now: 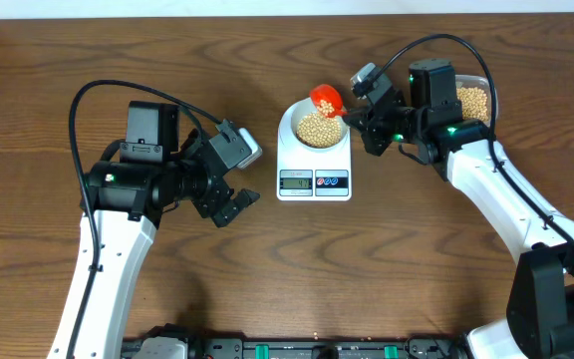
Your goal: Scoop item into bowl and weigh 50g on scale
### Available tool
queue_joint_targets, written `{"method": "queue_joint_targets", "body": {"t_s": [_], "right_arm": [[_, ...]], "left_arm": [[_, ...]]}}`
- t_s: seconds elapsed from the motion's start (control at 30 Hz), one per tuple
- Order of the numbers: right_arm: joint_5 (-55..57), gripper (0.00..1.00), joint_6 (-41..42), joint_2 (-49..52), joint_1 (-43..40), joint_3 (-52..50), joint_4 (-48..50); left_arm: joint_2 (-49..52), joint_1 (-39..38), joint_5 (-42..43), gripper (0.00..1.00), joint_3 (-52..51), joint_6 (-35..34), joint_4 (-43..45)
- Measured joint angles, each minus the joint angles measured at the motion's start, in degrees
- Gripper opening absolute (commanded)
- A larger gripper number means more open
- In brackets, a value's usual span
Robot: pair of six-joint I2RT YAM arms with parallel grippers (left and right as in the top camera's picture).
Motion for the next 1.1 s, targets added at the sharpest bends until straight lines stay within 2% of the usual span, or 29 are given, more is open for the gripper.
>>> {"method": "queue_joint_targets", "body": {"t_s": [1.1], "right_arm": [[0.2, 0.01, 3.2, -0.1, 0.0, 0.0, 0.2]], "left_arm": [[0.0, 0.0, 0.0, 0.98, 0.0, 0.0, 0.0]]}}
